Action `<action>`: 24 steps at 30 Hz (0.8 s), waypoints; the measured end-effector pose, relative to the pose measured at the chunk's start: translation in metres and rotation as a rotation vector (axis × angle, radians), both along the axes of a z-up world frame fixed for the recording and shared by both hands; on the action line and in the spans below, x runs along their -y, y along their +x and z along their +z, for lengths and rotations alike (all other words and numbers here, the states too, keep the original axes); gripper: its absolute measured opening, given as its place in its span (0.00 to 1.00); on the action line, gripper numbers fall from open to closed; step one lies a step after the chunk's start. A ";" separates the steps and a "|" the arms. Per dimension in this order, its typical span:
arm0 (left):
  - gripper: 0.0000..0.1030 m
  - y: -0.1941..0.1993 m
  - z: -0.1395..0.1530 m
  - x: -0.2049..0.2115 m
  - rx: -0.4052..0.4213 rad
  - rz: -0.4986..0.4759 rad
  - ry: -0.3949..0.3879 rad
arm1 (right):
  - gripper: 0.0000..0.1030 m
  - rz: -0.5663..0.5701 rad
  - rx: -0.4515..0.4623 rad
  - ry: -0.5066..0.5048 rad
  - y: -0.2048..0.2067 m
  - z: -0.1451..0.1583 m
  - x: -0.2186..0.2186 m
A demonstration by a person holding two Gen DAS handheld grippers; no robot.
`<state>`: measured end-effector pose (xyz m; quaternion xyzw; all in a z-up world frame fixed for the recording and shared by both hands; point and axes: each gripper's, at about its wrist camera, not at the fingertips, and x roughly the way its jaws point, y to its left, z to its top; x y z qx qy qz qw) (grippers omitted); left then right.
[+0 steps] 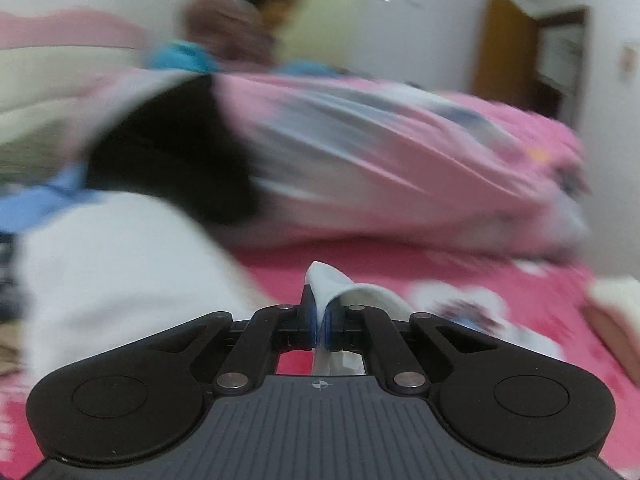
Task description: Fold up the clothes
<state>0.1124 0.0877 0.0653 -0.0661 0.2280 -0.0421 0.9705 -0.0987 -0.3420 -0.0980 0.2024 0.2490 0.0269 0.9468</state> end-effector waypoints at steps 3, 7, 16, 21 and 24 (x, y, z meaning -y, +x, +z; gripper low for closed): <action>0.11 0.005 -0.011 -0.045 -0.067 0.165 -0.028 | 0.04 -0.001 0.000 0.007 0.000 0.000 0.002; 0.34 -0.001 -0.034 -0.076 -0.148 0.217 -0.060 | 0.04 -0.003 0.001 0.013 0.000 0.000 0.003; 0.62 -0.011 -0.041 -0.105 -0.119 0.099 -0.232 | 0.04 -0.003 -0.021 -0.005 0.001 0.003 0.001; 0.85 -0.024 -0.035 -0.095 -0.132 -0.055 -0.187 | 0.07 0.002 -0.085 -0.138 0.007 0.017 -0.016; 0.96 -0.038 -0.042 -0.082 -0.123 -0.105 -0.048 | 0.33 0.013 -0.138 -0.245 0.010 0.031 -0.031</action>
